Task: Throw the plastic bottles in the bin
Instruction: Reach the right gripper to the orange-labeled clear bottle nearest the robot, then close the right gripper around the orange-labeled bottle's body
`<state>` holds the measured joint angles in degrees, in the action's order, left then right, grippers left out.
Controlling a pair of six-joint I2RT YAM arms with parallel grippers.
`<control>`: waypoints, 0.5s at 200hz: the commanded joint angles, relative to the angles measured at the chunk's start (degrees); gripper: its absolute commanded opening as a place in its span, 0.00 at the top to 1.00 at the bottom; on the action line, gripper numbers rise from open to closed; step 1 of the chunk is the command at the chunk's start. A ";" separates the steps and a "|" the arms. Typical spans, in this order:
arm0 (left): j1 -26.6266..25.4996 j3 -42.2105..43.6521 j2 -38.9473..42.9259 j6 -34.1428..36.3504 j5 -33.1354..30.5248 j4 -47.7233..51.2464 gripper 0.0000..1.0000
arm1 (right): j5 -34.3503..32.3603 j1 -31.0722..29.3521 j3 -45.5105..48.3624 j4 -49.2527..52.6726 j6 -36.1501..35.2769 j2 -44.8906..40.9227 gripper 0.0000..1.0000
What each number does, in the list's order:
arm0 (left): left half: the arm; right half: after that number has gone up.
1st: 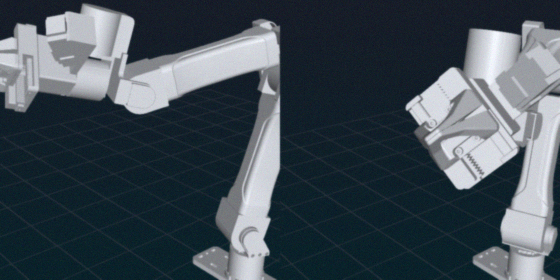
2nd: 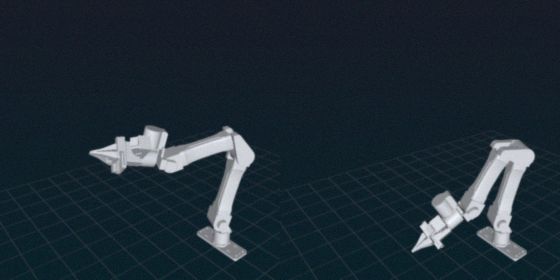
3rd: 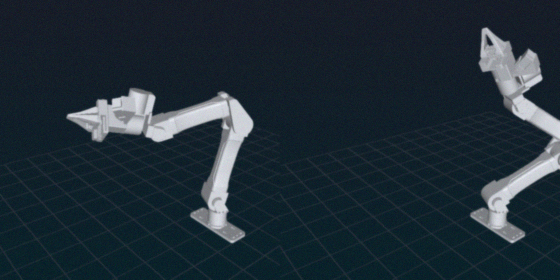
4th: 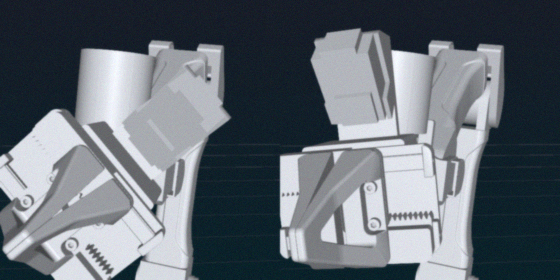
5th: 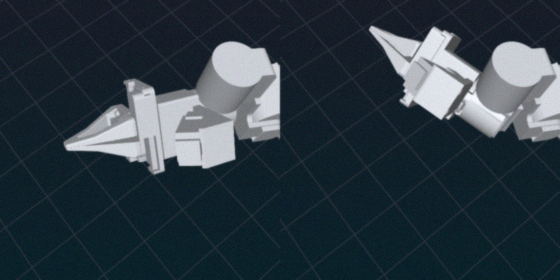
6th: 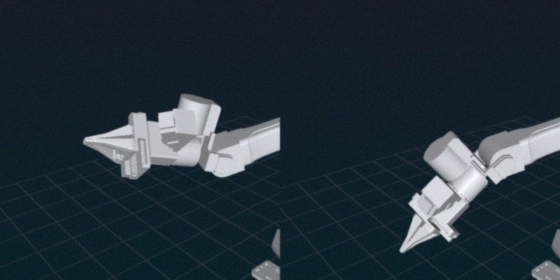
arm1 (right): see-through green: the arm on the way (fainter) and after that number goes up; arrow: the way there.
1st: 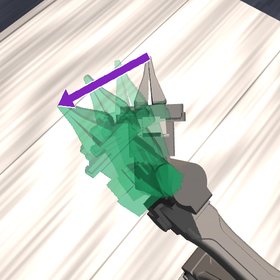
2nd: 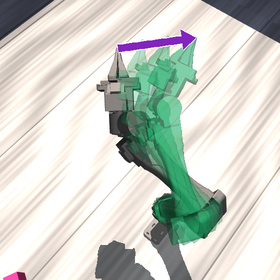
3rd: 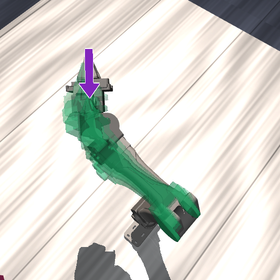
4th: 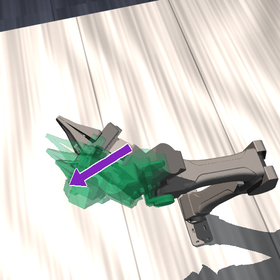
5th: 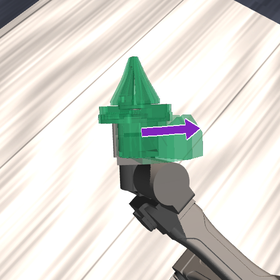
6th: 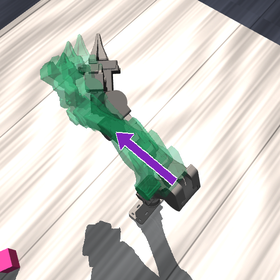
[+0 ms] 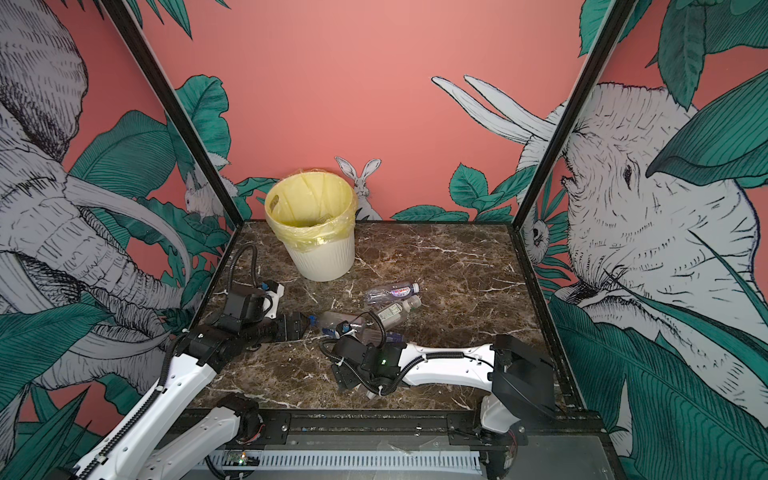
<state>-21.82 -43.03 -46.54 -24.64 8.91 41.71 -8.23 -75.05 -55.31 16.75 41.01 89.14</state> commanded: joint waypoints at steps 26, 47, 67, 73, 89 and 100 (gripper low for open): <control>-0.15 -0.46 0.20 0.16 -0.40 0.19 0.01 | -0.40 -0.98 -0.31 0.07 1.50 2.01 0.22; -0.14 -0.45 0.32 0.34 0.20 0.27 0.01 | -0.04 -1.01 -0.25 -0.47 1.68 3.21 0.24; -0.12 -0.22 0.47 0.51 0.12 0.34 0.01 | 0.01 -1.15 -0.07 -1.04 1.86 4.51 0.24; -0.10 -0.16 0.50 0.49 0.00 0.39 0.01 | -0.20 -1.16 0.07 -1.21 2.01 4.96 0.23; -0.15 0.04 0.50 0.52 -0.20 0.49 0.01 | -0.48 -1.16 0.29 -2.34 2.16 6.09 0.23; -0.15 0.05 0.63 0.47 -0.25 0.72 0.01 | -0.53 -1.13 0.08 -3.16 2.02 7.04 0.23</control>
<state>-21.82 -43.03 -46.54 -24.43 8.97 41.74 -8.12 -75.72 -55.31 16.19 42.26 94.59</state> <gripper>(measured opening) 0.994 0.766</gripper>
